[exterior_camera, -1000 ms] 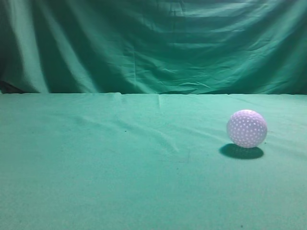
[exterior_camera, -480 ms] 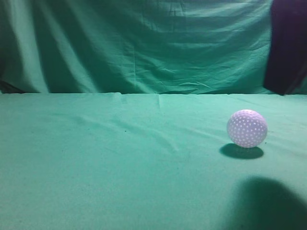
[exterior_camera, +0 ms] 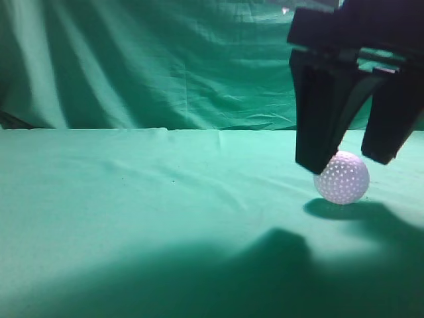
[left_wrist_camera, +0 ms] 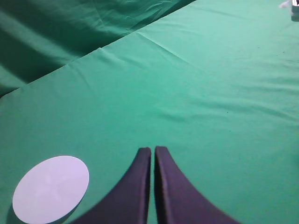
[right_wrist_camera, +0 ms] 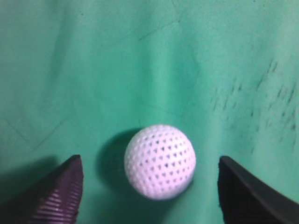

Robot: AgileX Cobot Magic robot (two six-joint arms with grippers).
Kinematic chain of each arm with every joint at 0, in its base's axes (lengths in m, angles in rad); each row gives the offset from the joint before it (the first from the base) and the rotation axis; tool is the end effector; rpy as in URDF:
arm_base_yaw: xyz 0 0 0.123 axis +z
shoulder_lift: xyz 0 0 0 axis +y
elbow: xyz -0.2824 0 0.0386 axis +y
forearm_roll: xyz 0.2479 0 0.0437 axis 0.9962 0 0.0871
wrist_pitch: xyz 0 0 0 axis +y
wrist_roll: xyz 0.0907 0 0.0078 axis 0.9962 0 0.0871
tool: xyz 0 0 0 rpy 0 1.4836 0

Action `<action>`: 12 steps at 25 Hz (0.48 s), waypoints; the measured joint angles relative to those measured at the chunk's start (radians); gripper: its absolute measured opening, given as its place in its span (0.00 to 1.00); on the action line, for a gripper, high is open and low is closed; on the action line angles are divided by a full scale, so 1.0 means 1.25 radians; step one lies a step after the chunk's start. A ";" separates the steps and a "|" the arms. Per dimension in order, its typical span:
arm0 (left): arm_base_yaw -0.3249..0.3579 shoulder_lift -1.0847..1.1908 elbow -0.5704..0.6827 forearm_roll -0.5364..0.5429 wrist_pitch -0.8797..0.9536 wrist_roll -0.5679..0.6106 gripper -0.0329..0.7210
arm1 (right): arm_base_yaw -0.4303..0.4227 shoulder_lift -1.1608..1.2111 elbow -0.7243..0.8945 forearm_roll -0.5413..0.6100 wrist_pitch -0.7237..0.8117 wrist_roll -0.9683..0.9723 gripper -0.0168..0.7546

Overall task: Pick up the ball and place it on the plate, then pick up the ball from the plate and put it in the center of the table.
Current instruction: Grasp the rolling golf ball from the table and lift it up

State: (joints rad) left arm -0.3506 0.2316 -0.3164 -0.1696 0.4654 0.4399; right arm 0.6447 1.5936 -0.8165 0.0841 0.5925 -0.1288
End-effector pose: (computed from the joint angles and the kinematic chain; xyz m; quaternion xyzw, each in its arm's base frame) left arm 0.0580 -0.0286 0.2641 0.2729 0.7530 -0.0490 0.5968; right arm 0.2199 0.1707 0.1746 -0.3441 0.9275 0.0639 0.1316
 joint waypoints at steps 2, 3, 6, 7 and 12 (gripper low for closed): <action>0.000 0.000 0.000 0.000 0.000 0.000 0.04 | 0.000 0.014 -0.001 0.000 -0.019 0.000 0.72; 0.000 0.000 0.000 0.000 0.000 0.000 0.04 | 0.000 0.022 -0.001 -0.001 -0.026 0.002 0.72; 0.000 0.000 0.000 0.000 0.000 0.000 0.04 | 0.000 0.038 -0.003 -0.003 -0.046 0.002 0.72; 0.000 0.000 0.000 0.000 0.000 0.000 0.04 | 0.000 0.044 -0.003 -0.003 -0.048 0.002 0.72; 0.000 0.000 0.000 0.000 0.000 0.000 0.04 | 0.000 0.069 -0.003 -0.005 -0.061 0.003 0.44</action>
State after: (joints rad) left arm -0.3506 0.2316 -0.3164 -0.1696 0.4654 0.4399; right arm 0.6447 1.6795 -0.8202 0.0776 0.5165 -0.1250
